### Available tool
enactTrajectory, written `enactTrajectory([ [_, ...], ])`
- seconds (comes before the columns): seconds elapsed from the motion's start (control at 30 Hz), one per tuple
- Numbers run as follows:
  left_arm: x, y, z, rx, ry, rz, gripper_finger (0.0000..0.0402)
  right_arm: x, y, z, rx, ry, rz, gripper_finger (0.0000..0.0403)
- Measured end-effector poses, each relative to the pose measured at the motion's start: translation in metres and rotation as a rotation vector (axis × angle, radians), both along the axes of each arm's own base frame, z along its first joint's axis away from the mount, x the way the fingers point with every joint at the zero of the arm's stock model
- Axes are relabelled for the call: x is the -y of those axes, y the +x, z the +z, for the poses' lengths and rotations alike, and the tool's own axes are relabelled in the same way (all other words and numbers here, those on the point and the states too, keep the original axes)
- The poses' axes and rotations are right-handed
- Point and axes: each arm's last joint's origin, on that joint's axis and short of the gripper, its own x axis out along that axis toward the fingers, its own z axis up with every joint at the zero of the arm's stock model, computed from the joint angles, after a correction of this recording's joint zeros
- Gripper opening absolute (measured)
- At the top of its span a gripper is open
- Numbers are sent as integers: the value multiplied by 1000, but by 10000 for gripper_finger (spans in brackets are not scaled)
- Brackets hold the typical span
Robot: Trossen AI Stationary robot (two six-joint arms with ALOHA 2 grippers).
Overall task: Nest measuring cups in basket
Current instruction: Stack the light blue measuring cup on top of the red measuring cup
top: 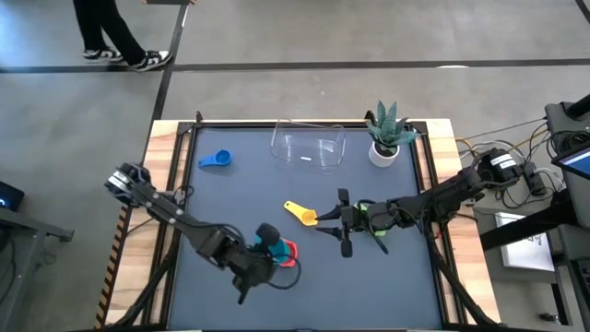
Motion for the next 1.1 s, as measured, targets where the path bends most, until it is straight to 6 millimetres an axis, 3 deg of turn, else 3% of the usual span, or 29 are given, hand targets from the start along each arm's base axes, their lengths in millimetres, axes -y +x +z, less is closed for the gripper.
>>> enactTrajectory([
  [0.3,5,24,-21,-47,15,-95,0,0,0,0,0,0,0,118],
  [0.93,-24,31,-45,-106,-21,-71,1,0,-1,-2,-20,-13,1,118],
  [1.1,-29,30,-53,-151,-93,-73,27,0,-1,-2,-21,-14,1,118],
])
